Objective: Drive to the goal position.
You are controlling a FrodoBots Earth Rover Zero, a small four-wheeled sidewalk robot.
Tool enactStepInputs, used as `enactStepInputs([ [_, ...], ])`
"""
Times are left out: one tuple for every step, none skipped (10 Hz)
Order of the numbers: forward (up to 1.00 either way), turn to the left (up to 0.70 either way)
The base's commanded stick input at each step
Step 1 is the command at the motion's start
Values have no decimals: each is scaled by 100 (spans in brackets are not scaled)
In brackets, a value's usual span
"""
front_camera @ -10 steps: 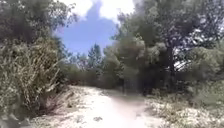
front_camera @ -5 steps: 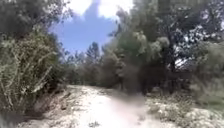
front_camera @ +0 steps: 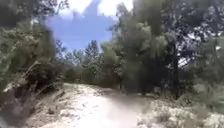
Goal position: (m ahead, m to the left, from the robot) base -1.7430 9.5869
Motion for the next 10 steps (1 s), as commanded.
enactStepInputs([
  [100,9],
  [100,16],
  [100,38],
  [100,14],
  [100,0],
  [100,0],
  [100,0],
  [100,0],
  [100,0],
  [100,0],
])
